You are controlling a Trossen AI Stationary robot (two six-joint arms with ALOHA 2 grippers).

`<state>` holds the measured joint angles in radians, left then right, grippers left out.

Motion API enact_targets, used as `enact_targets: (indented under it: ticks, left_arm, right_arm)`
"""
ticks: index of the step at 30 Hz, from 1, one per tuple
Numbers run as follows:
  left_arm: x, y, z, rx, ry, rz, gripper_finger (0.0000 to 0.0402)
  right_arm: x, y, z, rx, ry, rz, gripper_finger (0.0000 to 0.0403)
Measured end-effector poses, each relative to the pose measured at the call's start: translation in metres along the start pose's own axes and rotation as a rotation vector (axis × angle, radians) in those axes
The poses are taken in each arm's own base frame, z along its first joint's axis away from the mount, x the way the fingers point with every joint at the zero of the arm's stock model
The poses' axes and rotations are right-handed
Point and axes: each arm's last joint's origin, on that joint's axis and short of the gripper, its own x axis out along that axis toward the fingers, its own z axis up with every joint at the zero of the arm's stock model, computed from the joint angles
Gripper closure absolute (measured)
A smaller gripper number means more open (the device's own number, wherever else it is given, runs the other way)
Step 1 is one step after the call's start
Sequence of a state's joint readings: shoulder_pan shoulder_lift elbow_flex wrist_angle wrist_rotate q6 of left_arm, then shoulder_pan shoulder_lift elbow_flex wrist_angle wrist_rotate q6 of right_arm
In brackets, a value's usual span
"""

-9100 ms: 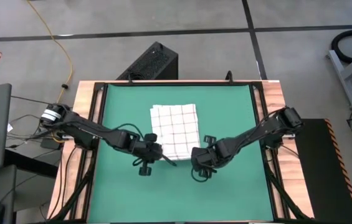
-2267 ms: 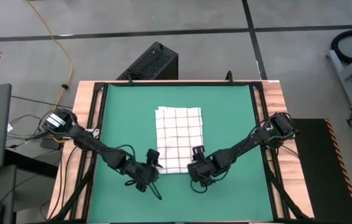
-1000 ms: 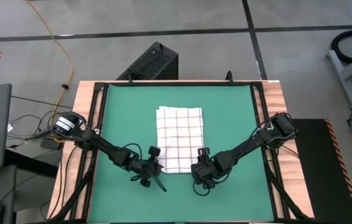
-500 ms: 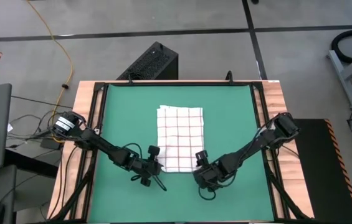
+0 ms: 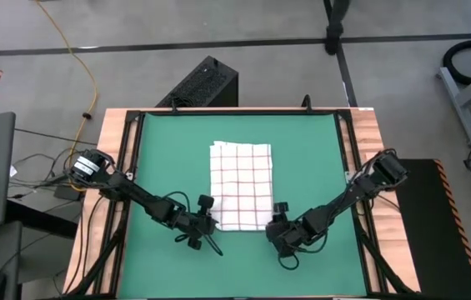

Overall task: Roll towel into tight, uniform cylinder
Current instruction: Roll the white towel

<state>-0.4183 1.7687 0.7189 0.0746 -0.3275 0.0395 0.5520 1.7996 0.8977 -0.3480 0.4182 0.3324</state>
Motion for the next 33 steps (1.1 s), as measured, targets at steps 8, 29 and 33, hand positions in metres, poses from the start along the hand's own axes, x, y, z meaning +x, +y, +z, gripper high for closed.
enact_targets:
  ticks: [8,29,33]
  left_arm:
    - [0.0,0.0,0.002,-0.006,-0.019,0.0,0.039]
    - [-0.031,0.011,0.052,-0.367,-0.034,-0.192,0.0401]
    - [-0.029,0.018,0.05,-0.413,-0.019,-0.177,0.0401]
  right_arm:
    - [0.002,0.0,-0.004,0.065,0.002,-0.009,0.0383]
    - [-0.058,-0.029,0.033,0.266,-0.01,0.159,0.0394]
    - [-0.05,-0.047,0.036,0.329,0.025,0.176,0.0394]
